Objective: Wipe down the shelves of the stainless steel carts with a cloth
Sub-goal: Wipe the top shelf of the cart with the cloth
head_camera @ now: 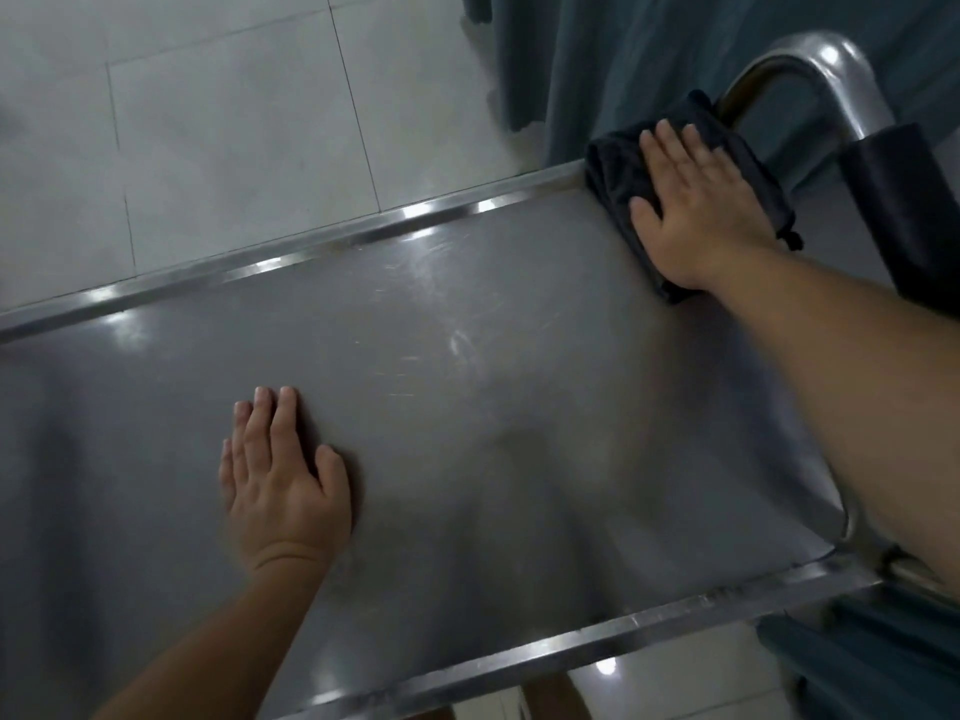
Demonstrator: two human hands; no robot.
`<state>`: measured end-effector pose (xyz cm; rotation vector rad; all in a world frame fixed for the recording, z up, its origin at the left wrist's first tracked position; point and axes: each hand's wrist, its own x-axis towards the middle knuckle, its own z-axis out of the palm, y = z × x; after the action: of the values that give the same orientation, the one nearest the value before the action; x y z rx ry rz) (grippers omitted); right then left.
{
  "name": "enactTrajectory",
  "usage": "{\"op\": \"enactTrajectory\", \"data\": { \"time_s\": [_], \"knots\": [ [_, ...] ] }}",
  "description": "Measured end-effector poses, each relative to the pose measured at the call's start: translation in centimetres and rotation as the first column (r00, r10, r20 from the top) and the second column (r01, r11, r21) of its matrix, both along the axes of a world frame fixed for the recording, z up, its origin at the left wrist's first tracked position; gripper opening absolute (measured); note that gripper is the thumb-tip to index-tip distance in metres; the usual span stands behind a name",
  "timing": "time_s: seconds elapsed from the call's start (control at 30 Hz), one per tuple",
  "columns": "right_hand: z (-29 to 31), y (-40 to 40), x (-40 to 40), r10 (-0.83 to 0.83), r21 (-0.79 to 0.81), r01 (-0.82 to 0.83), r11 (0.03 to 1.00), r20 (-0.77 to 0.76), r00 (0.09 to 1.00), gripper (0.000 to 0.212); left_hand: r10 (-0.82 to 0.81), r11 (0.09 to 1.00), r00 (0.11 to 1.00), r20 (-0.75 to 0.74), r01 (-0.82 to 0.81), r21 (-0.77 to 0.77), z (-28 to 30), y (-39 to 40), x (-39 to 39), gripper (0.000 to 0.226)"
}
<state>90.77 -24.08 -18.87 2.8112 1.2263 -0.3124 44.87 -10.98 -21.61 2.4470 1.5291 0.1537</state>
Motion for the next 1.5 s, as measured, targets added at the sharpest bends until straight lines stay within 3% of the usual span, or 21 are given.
{"op": "enactTrajectory", "data": {
  "time_s": [0.2,0.53,0.8,0.9,1.0,1.3,1.5],
  "knots": [
    [-0.4,-5.4,-4.1,-0.185,0.047,0.184,0.982,0.025,0.982,0.073,0.021,1.0,1.0,0.022,-0.021,0.0,0.0,0.0,0.0,0.071],
    [0.2,-23.2,-16.3,-0.222,-0.013,0.222,0.975,-0.042,0.974,0.072,0.014,1.0,0.999,0.051,-0.014,0.008,-0.3,0.0,-0.3,0.07],
    [0.4,-28.6,-22.7,-0.035,-0.104,0.024,0.994,-0.103,0.994,0.069,0.003,1.0,0.999,0.043,-0.003,0.009,-0.3,-0.1,-0.2,0.071],
    [0.6,-26.7,-20.7,0.16,-0.096,-0.171,0.981,-0.106,0.981,0.068,-0.003,1.0,0.999,0.033,0.003,0.007,-0.4,-0.1,-0.1,0.073],
    [0.3,-20.5,-16.7,0.247,-0.017,-0.249,0.968,-0.065,0.967,0.067,0.001,1.0,0.999,0.038,-0.002,0.01,-0.4,-0.2,-0.2,0.073],
    [-0.3,1.4,-5.8,0.116,0.015,-0.116,0.993,-0.035,0.993,0.071,-0.007,1.0,1.0,0.027,0.006,0.031,-0.2,-0.1,0.2,0.072],
    [-0.5,3.4,-6.6,0.062,0.056,-0.058,0.997,-0.064,0.996,0.073,0.001,0.999,1.0,0.021,-0.002,0.04,-0.2,0.0,0.1,0.072]
  ]
}}
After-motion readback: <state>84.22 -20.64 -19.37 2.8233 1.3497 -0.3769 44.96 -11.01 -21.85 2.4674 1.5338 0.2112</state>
